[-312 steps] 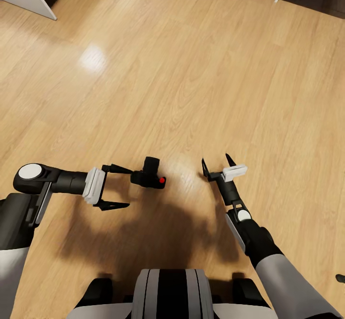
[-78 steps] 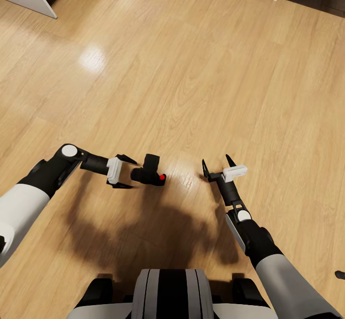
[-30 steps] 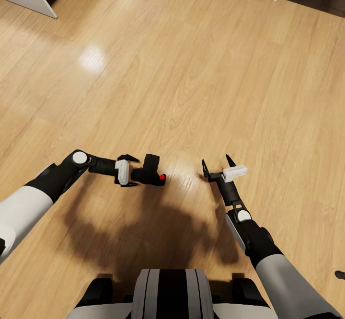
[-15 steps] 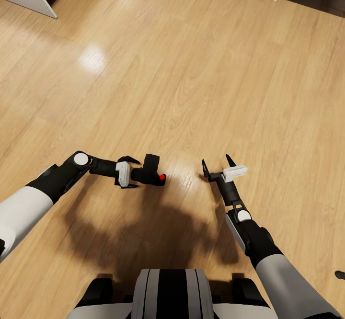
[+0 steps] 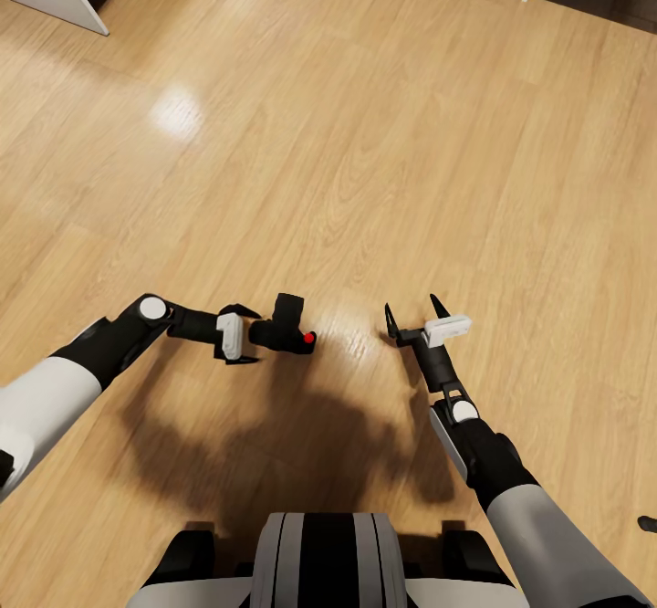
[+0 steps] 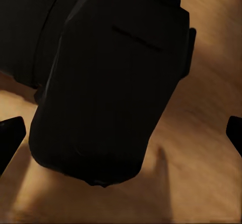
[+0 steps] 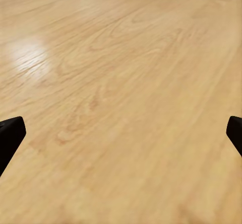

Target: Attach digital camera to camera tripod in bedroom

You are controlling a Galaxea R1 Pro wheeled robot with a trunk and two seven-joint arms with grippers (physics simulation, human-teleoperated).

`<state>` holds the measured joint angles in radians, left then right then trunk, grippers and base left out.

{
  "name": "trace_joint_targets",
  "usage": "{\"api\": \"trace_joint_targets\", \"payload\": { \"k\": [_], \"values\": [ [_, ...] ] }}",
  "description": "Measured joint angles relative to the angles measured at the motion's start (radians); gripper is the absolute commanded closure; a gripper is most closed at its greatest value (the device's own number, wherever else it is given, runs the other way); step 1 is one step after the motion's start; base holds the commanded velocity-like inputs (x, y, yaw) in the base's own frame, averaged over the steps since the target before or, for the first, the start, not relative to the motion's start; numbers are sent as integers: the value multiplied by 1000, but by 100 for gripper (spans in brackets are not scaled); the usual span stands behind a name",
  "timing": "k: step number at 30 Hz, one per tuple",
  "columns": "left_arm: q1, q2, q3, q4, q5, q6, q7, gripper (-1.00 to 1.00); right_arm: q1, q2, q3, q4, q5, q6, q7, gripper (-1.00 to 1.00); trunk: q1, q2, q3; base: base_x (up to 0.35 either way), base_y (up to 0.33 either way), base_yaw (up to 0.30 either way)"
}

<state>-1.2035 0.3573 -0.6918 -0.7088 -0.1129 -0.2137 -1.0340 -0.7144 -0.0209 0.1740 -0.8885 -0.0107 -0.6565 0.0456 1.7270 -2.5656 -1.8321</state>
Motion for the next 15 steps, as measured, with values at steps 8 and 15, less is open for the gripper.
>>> {"api": "trace_joint_targets", "payload": {
  "k": [8,15],
  "values": [
    [0,-1,1,10,0,-1,5,-100,0,0,0,0,0,-1,0,-100,0,0,0,0,0,0],
    [0,-1,-1,12,0,-1,42,-100,0,0,0,0,0,-2,1,-100,0,0,0,0,0,0]
  ]
}}
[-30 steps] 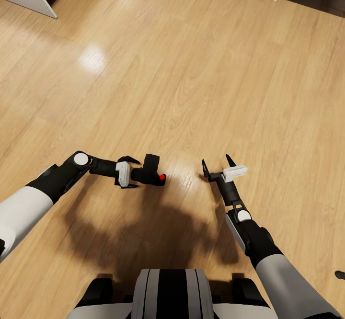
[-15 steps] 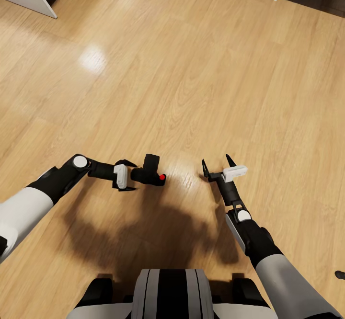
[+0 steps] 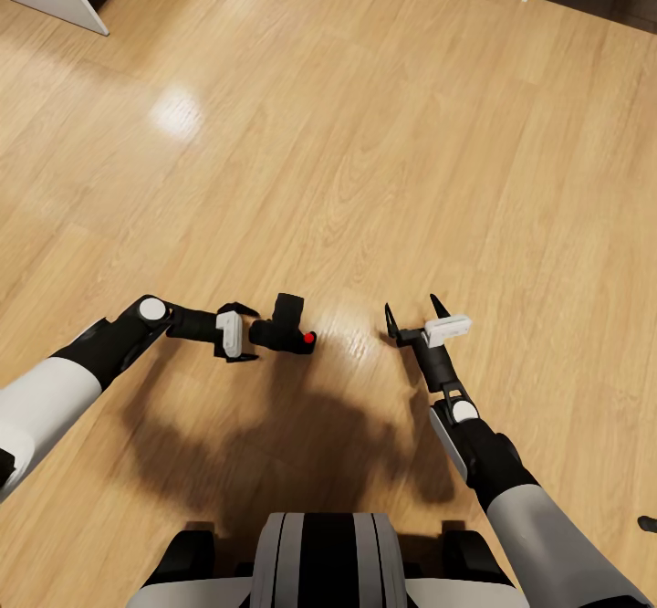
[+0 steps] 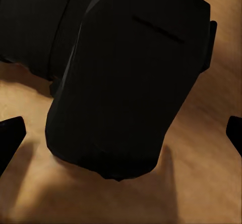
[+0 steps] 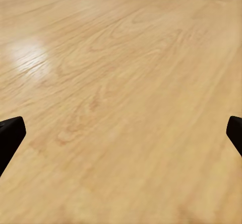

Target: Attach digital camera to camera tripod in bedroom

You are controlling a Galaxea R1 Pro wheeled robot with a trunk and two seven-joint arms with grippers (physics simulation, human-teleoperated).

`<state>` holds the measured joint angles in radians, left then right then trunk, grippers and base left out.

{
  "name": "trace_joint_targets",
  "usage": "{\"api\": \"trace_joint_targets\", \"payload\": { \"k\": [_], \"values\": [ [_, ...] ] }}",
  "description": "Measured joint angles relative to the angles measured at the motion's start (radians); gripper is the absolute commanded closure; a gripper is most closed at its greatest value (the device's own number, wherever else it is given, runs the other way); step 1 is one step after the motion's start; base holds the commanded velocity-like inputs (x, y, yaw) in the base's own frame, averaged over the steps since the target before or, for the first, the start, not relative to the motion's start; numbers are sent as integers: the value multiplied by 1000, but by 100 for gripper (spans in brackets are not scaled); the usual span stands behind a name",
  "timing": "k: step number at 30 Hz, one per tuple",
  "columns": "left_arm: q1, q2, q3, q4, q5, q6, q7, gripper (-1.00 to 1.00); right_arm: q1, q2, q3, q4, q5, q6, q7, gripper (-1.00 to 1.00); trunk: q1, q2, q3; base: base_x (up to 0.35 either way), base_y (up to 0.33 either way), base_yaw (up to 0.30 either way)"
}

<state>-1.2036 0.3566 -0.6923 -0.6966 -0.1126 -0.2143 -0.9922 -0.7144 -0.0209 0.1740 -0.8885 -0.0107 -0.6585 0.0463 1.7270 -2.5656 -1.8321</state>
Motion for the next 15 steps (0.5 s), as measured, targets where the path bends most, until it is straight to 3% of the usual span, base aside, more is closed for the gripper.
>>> {"api": "trace_joint_targets", "payload": {
  "k": [15],
  "values": [
    [0,2,-3,1,0,0,13,-100,0,0,0,0,0,0,-1,-100,0,0,0,0,0,0]
  ]
}}
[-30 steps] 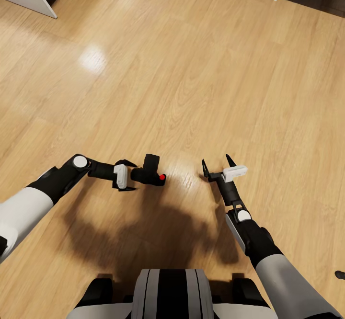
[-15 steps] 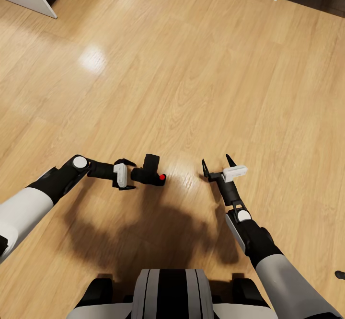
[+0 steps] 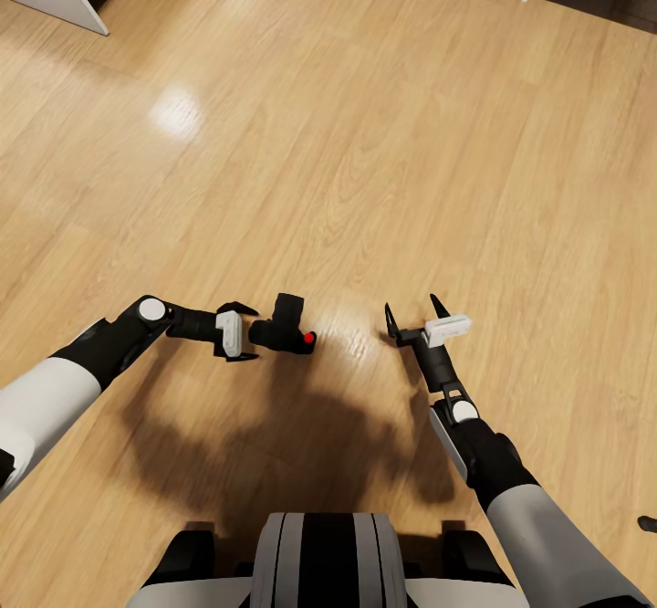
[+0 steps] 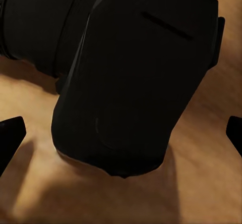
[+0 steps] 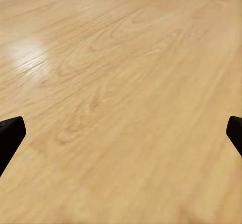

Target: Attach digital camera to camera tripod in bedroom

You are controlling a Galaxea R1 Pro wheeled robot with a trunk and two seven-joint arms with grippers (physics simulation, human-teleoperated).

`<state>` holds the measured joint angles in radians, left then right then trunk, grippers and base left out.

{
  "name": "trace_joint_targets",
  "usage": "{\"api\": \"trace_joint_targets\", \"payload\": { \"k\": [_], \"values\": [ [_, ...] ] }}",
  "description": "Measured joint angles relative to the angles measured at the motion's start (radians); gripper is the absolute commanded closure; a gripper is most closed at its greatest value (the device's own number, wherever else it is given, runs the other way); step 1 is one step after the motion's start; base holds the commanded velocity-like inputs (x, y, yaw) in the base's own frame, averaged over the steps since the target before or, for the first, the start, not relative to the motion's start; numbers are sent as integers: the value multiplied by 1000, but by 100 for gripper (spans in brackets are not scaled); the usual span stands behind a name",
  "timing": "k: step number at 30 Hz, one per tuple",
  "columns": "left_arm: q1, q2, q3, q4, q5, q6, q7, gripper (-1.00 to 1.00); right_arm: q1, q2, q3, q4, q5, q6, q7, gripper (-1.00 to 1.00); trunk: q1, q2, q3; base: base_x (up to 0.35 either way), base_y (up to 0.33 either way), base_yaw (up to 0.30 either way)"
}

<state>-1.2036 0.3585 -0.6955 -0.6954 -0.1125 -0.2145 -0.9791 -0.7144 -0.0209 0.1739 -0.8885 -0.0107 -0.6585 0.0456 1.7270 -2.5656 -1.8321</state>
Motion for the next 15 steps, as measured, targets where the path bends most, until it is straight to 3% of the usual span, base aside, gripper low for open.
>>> {"api": "trace_joint_targets", "payload": {
  "k": [15],
  "values": [
    [0,-1,-1,0,0,0,8,-100,0,0,0,0,0,0,0,-100,0,0,0,0,0,0]
  ]
}}
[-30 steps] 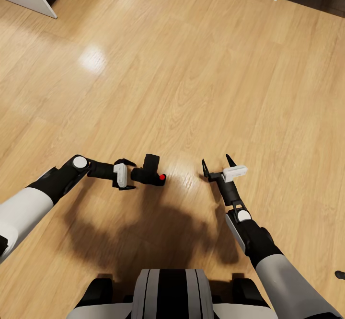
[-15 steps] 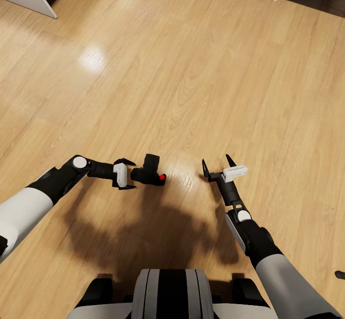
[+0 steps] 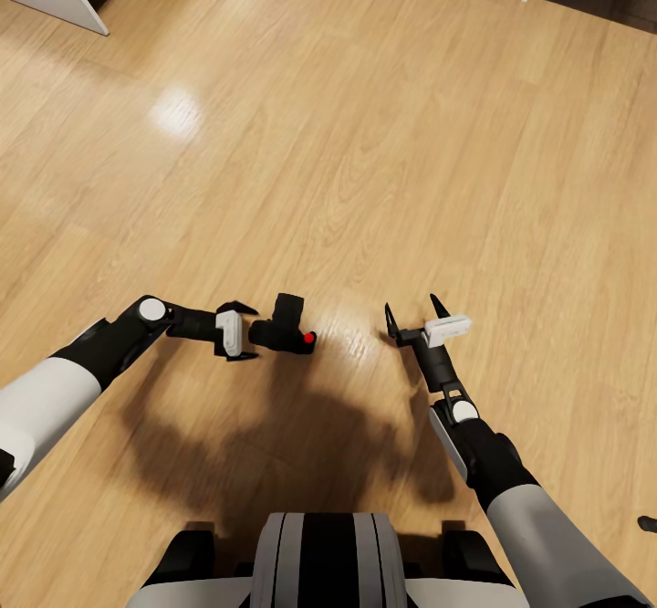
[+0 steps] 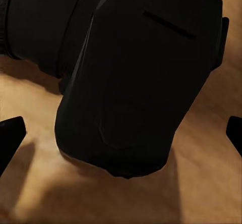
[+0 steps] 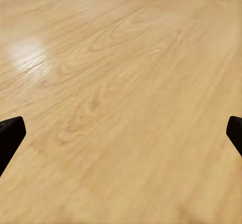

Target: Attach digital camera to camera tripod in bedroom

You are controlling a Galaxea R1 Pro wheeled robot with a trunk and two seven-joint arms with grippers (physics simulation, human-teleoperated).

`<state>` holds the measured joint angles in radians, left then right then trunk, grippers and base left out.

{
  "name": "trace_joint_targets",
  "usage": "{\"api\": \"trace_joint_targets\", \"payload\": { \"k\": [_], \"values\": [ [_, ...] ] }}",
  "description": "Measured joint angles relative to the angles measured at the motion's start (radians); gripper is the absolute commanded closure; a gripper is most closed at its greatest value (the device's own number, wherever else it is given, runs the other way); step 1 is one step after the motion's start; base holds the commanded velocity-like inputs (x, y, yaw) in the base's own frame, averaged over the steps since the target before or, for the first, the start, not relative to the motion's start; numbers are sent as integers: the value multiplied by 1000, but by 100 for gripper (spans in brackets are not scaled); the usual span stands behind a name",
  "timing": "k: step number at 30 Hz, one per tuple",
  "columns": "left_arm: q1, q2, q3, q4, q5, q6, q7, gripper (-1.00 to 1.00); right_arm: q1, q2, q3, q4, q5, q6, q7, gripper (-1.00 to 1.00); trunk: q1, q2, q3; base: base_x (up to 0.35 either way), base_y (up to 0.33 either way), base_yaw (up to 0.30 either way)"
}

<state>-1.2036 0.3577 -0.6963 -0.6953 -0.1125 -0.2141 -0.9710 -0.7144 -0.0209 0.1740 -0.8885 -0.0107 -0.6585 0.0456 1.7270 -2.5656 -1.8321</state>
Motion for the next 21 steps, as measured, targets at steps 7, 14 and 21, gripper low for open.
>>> {"api": "trace_joint_targets", "payload": {
  "k": [7,14,21],
  "values": [
    [0,-1,-1,0,0,0,27,-100,0,0,0,0,0,0,0,-100,0,0,0,0,0,0],
    [0,-1,-1,2,0,0,51,-100,0,0,0,0,0,0,0,-100,0,0,0,0,0,0],
    [0,-1,-2,3,0,0,60,-100,0,0,0,0,0,0,0,-100,0,0,0,0,0,0]
  ]
}}
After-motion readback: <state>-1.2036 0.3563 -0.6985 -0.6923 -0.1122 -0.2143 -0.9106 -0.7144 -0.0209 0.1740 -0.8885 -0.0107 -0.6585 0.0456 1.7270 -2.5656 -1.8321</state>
